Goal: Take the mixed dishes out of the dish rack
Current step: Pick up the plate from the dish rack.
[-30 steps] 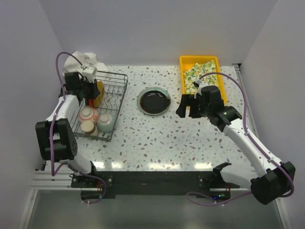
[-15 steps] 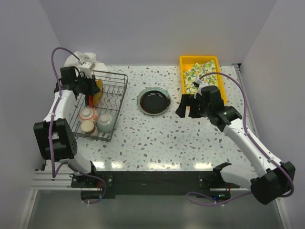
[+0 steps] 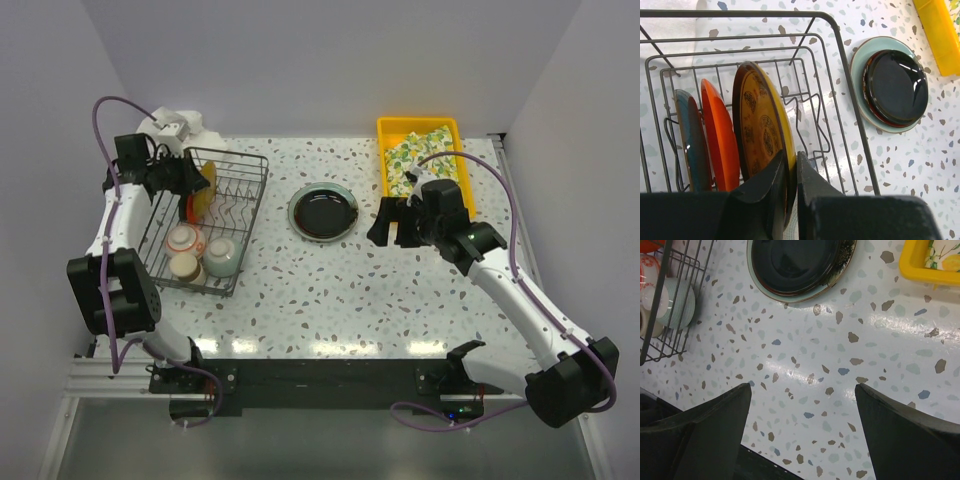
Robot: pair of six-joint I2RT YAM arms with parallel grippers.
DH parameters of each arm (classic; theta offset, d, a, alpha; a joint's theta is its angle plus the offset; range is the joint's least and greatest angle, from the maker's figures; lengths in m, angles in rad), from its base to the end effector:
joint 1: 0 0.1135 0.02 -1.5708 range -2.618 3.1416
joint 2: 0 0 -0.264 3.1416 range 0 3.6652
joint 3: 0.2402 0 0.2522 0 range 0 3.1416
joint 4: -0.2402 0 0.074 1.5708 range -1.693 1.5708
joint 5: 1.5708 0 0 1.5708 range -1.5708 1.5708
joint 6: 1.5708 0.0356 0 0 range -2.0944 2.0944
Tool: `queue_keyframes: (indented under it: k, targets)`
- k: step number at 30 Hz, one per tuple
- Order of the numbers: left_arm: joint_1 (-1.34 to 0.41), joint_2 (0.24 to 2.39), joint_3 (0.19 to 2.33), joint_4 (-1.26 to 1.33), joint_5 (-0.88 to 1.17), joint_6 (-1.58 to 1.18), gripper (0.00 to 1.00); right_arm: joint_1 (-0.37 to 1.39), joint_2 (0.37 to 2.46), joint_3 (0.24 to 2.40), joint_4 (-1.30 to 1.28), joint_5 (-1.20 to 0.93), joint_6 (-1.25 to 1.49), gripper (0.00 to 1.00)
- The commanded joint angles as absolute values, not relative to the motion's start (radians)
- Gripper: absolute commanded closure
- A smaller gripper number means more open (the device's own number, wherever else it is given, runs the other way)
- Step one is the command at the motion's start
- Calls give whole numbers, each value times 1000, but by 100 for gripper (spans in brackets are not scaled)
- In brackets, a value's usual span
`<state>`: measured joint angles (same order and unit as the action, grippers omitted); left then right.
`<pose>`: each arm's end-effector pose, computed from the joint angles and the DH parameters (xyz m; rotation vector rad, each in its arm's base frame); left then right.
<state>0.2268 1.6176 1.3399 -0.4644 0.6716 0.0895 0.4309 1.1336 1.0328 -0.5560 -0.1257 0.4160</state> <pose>0.3552 0.0592 0.2989 0.1829 2.1811 -0.5958 0.2203 0.1062 0.3210 -0.0879 2.2882 0.5938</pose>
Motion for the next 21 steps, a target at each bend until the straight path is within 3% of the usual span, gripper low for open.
queue_keyframes:
  k: [1,21]
  targets:
    - [221,1612,1381,-459,862,8,100,430,1137,1051,-520,-150,431,11]
    - [242,1569,1350,-411,913,-164,100,431,1146,1049,-497,-172,446,11]
